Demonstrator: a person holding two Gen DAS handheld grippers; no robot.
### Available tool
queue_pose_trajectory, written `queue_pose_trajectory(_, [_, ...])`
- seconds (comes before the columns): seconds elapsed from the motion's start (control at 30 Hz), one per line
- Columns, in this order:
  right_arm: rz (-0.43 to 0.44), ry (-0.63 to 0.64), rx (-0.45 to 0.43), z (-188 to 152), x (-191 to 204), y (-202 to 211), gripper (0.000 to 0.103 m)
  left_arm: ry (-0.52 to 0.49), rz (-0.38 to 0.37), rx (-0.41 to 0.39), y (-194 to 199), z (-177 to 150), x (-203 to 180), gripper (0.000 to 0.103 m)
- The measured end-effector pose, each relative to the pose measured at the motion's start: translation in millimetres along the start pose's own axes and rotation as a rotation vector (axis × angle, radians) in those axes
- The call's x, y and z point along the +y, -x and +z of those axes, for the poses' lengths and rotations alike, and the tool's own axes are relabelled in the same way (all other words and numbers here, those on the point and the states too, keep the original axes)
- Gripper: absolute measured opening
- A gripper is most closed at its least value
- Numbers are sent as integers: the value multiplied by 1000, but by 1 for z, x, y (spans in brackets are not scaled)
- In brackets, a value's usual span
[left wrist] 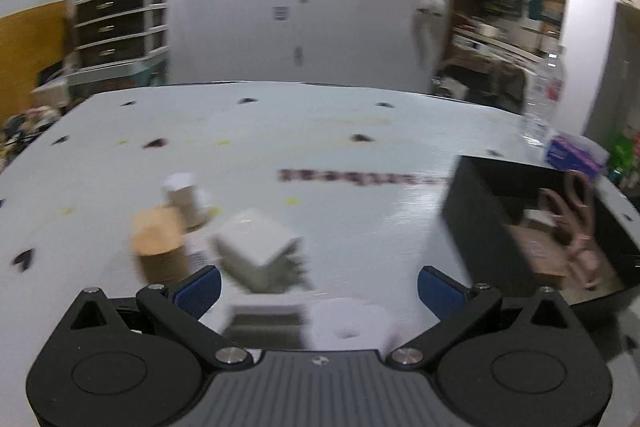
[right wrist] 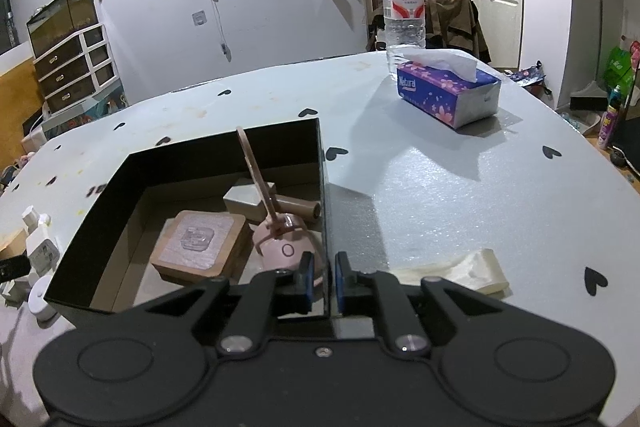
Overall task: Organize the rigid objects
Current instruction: 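Move the left tool back and grasp the white charger with cable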
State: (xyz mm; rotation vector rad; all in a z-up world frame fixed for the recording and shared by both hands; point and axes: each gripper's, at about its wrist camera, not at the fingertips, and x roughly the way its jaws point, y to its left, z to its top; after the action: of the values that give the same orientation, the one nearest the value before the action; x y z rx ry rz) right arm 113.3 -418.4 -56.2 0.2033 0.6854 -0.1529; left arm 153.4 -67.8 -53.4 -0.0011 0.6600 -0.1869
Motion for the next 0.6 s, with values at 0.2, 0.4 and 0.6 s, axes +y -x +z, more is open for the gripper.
queue_pose_trajectory(0.2, [-15,2,7,1,3,-1,13,36,77,-8,-2,-6,34,103])
queue_pose_trajectory(0.4, [-30,6,15,2,7,-3,18,19,54,12,-10,-14,48,103])
queue_pose_trajectory(0.6, [-46,17,21,2,11,-4,19,30,4,13,-18,-19,57,103])
